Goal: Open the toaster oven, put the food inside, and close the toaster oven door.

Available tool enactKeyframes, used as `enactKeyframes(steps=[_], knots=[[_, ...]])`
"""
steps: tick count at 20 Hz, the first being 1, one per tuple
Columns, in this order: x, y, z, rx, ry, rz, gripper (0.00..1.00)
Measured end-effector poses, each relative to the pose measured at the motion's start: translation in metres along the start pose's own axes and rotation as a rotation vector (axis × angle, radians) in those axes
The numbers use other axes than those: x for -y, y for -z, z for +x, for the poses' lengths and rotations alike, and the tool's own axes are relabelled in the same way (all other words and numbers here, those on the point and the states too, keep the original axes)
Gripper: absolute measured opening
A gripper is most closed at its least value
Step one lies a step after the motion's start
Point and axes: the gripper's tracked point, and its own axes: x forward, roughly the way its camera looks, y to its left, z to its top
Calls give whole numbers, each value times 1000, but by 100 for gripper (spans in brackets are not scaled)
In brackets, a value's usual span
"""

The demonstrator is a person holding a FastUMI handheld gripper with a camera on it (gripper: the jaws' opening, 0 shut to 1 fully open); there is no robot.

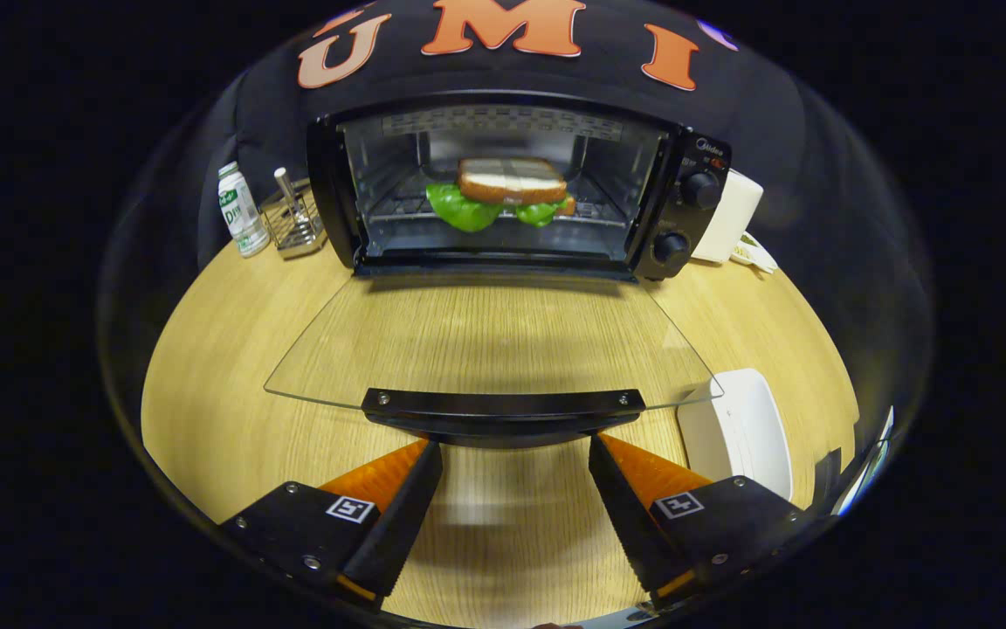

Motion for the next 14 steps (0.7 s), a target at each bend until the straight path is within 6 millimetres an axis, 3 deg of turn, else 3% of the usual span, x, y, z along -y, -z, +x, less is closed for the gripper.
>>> enactKeyframes(steps=[8,14], knots=[[-2,-107,-18,202,10,-28,100],[0,-165,-4,289,16,-32,100]])
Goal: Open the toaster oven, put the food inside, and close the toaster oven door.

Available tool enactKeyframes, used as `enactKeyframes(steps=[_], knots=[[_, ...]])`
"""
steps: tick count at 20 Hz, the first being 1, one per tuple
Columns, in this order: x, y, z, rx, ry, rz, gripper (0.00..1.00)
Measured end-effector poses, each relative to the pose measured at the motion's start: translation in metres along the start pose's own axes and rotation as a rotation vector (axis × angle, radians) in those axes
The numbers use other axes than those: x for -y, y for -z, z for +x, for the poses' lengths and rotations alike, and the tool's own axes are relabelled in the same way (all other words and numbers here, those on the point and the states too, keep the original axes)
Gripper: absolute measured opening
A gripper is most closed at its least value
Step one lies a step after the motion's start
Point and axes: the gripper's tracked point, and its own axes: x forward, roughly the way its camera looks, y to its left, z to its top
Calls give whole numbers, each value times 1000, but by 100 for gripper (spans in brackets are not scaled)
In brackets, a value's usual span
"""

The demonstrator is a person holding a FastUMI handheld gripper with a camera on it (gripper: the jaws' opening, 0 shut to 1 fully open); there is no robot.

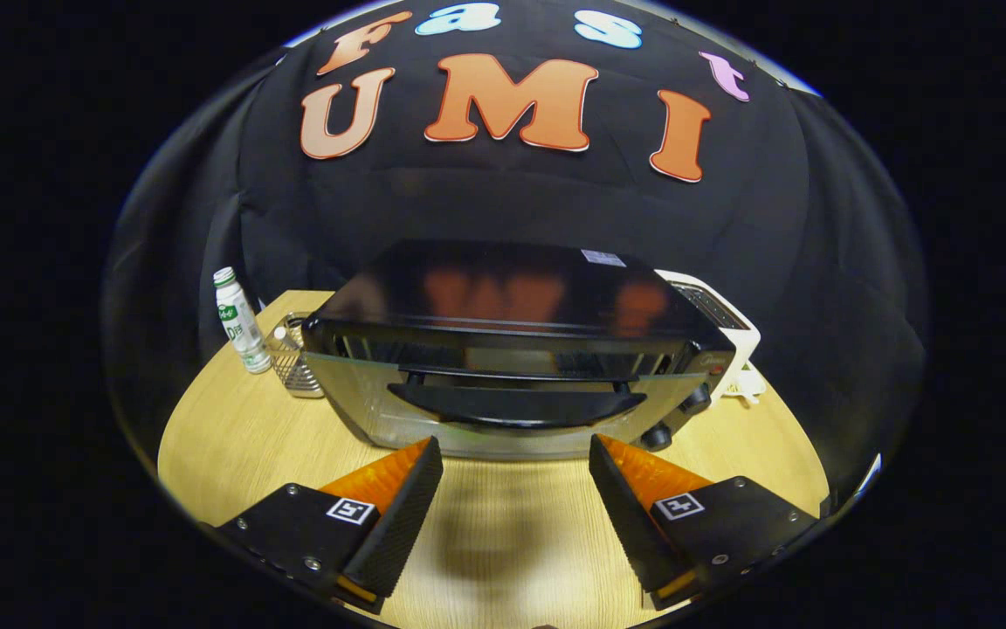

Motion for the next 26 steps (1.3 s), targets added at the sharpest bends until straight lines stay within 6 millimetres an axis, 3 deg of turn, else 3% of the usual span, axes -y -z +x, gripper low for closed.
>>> enactKeyframes(steps=[2,4,8,11,17,22,26], knots=[[0,-8,14,12,0,14,100],[-2,-6,13,-10,-12,31,100],[2,-17,-17,31,-28,-1,100],[9,-41,-40,63,-47,-12,100],[38,-134,-85,189,-53,63,100],[60,-222,-138,322,-41,53,100],[74,-258,-171,390,-36,54,100]])
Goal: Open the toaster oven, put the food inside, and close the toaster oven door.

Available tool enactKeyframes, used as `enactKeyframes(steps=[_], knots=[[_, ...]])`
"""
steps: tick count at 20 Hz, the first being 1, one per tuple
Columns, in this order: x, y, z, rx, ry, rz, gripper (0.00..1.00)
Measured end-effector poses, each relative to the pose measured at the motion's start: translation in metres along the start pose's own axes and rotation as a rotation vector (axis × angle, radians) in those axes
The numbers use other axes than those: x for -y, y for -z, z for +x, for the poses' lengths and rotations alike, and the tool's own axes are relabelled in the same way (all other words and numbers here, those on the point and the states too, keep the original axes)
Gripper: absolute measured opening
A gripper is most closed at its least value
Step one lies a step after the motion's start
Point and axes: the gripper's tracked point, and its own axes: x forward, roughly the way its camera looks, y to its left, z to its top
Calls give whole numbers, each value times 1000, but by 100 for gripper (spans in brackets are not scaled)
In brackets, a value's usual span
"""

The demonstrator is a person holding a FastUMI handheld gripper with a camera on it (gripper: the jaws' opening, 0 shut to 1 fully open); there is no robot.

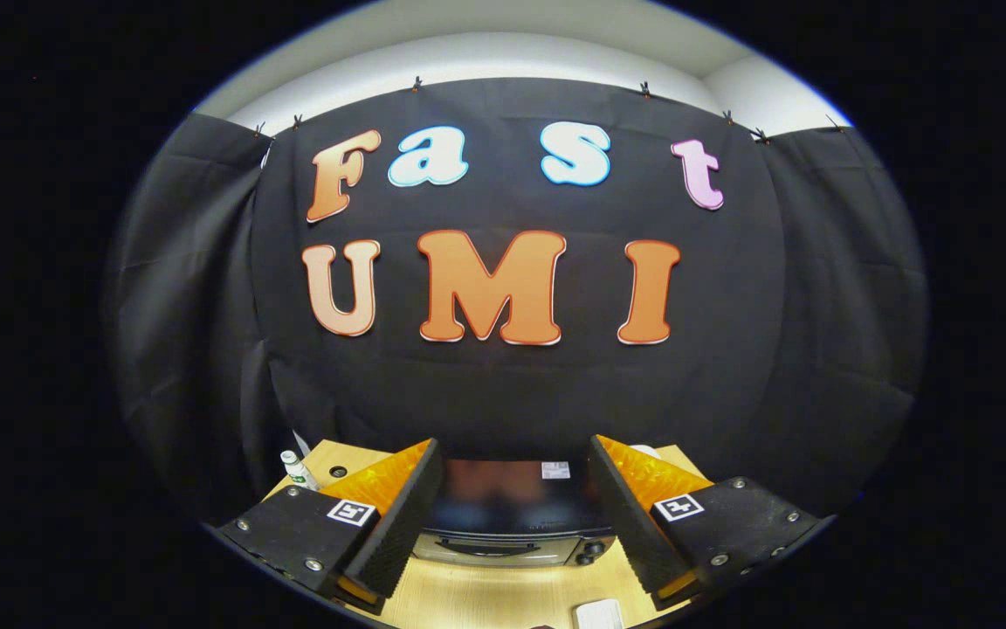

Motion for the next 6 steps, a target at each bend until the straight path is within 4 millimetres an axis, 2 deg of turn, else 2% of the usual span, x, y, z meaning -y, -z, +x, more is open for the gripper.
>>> enactKeyframes(steps=[3,6], knots=[[6,-10,-10,31,38,-58,100],[6,-8,-15,34,48,-66,100]])
